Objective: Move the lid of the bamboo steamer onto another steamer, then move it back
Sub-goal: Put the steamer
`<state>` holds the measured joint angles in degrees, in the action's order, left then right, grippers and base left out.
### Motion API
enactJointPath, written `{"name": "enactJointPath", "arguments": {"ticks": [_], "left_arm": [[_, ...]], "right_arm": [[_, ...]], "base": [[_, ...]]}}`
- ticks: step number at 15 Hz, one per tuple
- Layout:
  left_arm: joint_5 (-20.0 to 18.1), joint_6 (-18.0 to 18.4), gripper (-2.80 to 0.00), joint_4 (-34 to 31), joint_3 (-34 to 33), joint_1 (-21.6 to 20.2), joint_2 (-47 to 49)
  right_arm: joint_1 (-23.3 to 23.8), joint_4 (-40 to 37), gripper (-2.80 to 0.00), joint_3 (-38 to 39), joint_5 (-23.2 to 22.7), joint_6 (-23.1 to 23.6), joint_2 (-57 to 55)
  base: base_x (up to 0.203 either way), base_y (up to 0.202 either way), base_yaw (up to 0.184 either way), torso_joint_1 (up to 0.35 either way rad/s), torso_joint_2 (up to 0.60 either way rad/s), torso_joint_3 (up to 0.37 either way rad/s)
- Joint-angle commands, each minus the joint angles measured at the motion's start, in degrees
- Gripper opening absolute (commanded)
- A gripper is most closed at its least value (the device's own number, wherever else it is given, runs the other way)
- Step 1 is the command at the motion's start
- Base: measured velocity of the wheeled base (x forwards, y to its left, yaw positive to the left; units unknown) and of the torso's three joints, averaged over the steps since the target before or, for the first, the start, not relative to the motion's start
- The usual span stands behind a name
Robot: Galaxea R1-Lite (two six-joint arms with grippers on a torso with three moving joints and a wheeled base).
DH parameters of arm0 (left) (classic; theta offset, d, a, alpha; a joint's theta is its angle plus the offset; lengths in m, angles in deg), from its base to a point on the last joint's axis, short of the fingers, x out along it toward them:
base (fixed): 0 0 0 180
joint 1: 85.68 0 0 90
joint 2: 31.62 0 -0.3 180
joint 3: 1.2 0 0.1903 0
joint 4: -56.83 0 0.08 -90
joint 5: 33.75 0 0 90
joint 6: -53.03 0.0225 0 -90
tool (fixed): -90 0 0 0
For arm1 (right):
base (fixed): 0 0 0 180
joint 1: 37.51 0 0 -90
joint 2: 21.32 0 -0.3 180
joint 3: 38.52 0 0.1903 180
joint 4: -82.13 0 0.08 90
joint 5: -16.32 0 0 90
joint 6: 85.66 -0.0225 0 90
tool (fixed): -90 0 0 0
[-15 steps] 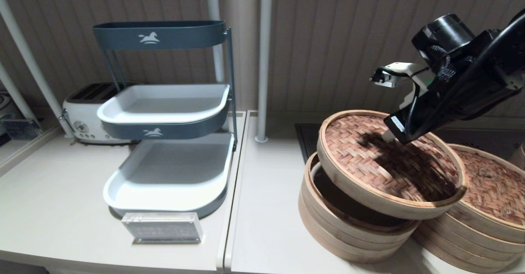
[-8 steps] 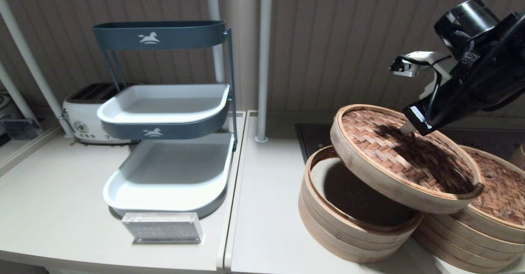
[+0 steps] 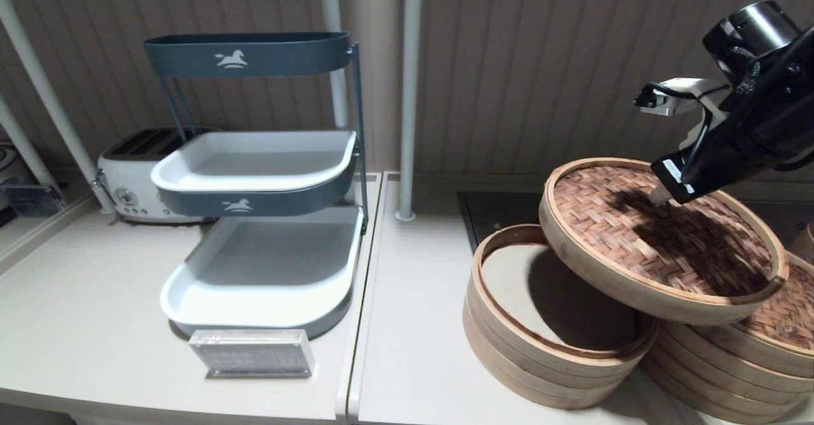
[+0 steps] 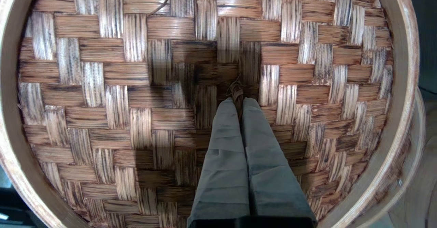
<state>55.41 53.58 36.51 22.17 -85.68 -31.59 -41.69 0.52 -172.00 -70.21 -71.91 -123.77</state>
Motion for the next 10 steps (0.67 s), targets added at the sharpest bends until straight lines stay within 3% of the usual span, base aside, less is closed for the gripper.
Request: {"name": "enactJointPath", "arguments": {"ticks": [1,10], "left_arm": [[-0.02,0.05,-2.8,0.03,-1.58,0.0,-0.12],[0.05,0.02,-2.8,0.03,-1.58,0.0,-0.11]], "right_arm": [[1.87,-0.25,-2.8,0.16,0.04,0.25,-0.18],[13.06,-0.21,-2.8,1.13,-3.14,0.71,0.05]], "base": [[0.0,0.0,0.0,0.0,0.0,0.0],[0.0,0.0,0.0,0.0,0.0,0.0]]}}
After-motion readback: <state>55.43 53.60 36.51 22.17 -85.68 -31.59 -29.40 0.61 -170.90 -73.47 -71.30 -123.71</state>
